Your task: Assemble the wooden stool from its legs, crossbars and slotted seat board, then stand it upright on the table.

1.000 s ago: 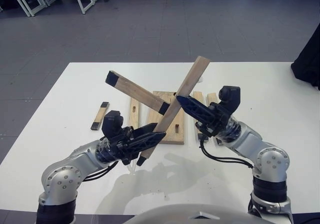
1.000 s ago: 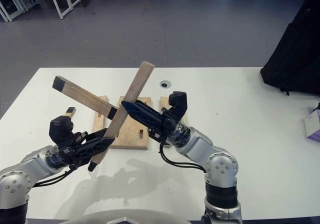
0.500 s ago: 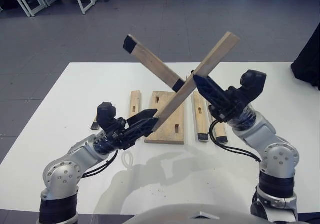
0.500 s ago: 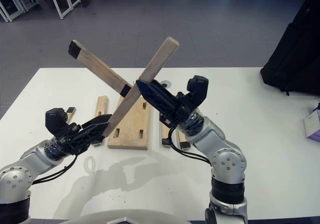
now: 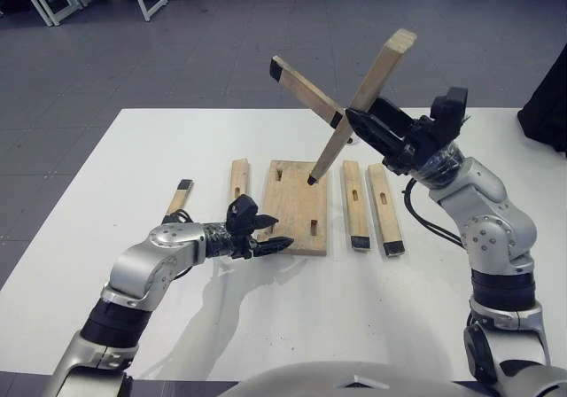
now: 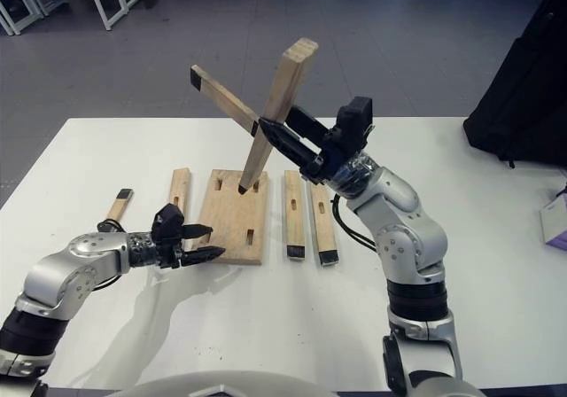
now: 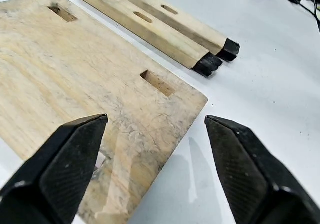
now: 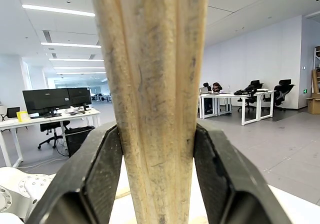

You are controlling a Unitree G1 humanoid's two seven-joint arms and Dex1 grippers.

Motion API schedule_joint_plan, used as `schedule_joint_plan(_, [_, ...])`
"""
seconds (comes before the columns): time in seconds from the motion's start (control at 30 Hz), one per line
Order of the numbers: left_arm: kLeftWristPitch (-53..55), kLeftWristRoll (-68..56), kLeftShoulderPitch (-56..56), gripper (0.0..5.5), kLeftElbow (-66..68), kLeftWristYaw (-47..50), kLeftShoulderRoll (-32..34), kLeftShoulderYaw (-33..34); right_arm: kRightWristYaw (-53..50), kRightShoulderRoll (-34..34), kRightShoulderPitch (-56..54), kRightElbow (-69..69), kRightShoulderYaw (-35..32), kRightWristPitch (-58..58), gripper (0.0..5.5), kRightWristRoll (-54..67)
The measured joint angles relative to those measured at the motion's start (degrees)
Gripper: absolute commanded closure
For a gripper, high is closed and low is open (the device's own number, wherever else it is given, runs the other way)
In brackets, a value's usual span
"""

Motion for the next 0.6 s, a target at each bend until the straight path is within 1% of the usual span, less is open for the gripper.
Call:
schedule_joint_plan(0.1, [-0.14,3.69,-2.61,1.90,2.04,-2.84,1.38,-3.90,-0.02,0.11,0.14,-0.05,-0.29,-0.02,3.49,-0.63])
schedule_joint_plan(0.17, [0.14,5.77,-4.45,1.90,2.60,-4.34,2.68,-5.10,-0.02,0.14,0.21,-0.86,-1.10,0.08,3.49,0.04])
schedule_joint_plan(0.27, [0.85,7.73,-5.37,1.90,2.65,-5.16,4.47,-5.68,-0.43,0.54,0.18,-2.41,-3.19,1.23,3.49,3.90])
schedule_joint_plan(0.37, [2.51,8.28,-5.21,1.90,0.43,-5.63,5.87,-5.75,-1.15,0.55,0.22,-4.03,-3.85,2.26,3.49,5.69])
schedule_joint_plan(0.6, [3.37,8.89,-5.37,1.90,-1.48,-9.08,7.26,-7.68,-1.10,-0.36,0.44,-5.01,-4.02,4.02,3.49,6.07])
